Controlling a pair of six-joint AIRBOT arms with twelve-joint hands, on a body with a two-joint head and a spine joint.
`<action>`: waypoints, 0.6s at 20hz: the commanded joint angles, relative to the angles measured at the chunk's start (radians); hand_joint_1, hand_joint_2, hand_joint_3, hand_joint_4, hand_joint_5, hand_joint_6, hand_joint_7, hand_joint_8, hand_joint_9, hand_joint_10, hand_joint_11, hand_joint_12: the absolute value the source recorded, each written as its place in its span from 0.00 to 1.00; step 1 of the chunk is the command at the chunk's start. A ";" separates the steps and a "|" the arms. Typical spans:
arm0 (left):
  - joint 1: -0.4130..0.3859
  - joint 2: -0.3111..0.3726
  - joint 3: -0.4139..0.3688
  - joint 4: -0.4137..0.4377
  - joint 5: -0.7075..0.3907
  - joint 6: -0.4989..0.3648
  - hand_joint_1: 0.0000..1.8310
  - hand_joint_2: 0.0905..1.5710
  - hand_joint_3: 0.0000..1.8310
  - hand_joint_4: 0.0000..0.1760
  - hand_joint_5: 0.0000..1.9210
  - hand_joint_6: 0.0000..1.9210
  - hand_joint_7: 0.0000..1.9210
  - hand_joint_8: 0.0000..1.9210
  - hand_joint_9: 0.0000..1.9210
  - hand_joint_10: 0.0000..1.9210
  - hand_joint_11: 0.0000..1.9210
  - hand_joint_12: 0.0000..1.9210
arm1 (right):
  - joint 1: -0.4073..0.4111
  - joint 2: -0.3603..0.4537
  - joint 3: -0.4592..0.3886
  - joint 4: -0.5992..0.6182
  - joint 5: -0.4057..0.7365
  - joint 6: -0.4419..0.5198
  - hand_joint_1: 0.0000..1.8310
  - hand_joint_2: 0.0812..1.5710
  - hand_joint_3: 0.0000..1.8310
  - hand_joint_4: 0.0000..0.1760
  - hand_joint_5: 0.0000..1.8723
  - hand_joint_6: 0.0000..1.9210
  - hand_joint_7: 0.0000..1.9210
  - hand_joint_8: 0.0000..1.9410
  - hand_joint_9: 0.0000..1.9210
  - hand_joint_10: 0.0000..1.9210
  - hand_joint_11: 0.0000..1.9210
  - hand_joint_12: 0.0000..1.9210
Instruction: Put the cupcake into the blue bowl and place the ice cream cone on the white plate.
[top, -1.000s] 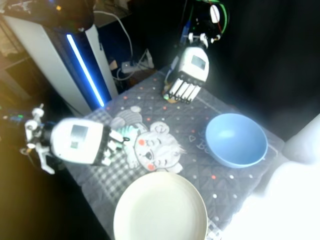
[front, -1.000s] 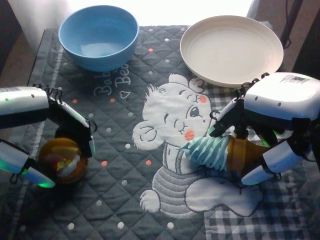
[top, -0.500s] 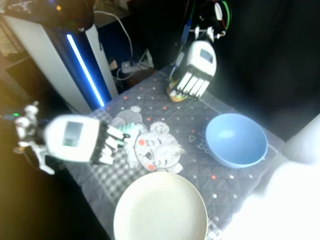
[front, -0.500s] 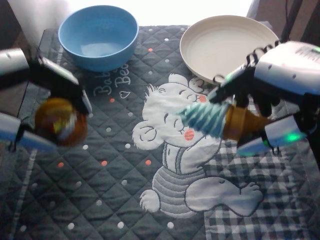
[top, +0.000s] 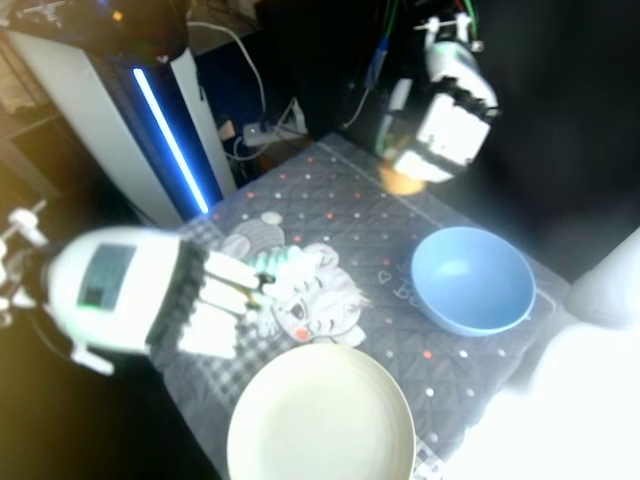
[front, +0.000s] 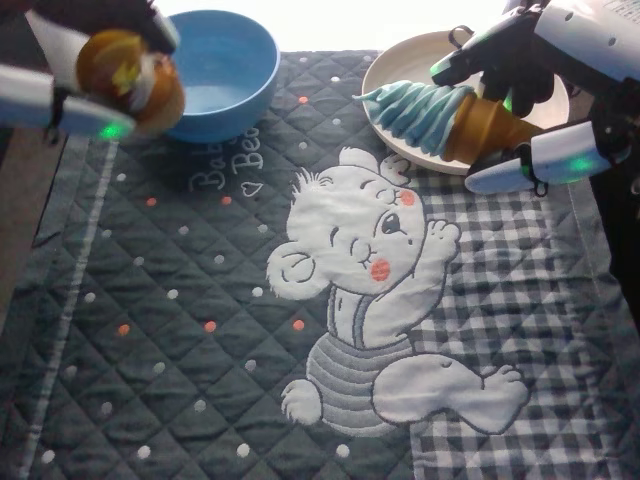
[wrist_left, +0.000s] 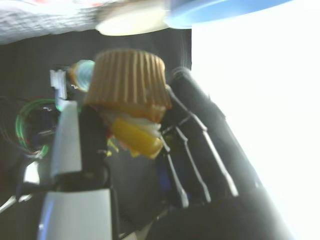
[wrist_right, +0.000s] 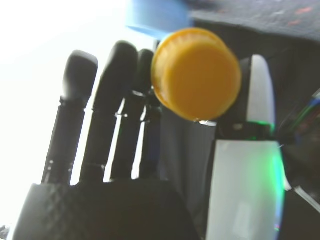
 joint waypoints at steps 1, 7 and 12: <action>-0.035 -0.017 0.017 -0.031 -0.058 -0.021 0.76 0.66 0.00 0.00 0.53 0.48 0.58 0.34 0.54 0.53 0.45 0.54 | 0.024 -0.004 0.017 0.046 0.113 0.005 0.70 0.67 0.00 0.00 0.52 0.45 0.62 0.40 0.63 0.35 0.51 0.66; -0.177 -0.135 0.163 0.057 0.160 -0.060 0.76 0.65 0.00 0.00 0.51 0.53 0.56 0.33 0.58 0.45 0.52 0.42 | 0.129 -0.104 0.149 0.054 -0.036 -0.001 0.70 0.65 0.00 0.00 0.53 0.44 0.67 0.29 0.70 0.26 0.59 0.59; -0.231 -0.208 0.239 0.111 0.294 -0.060 0.77 0.66 0.00 0.00 0.52 0.52 0.54 0.38 0.55 0.48 0.46 0.57 | 0.184 -0.188 0.262 0.055 -0.157 -0.002 0.70 0.66 0.00 0.00 0.54 0.41 0.61 0.43 0.69 0.27 0.60 0.61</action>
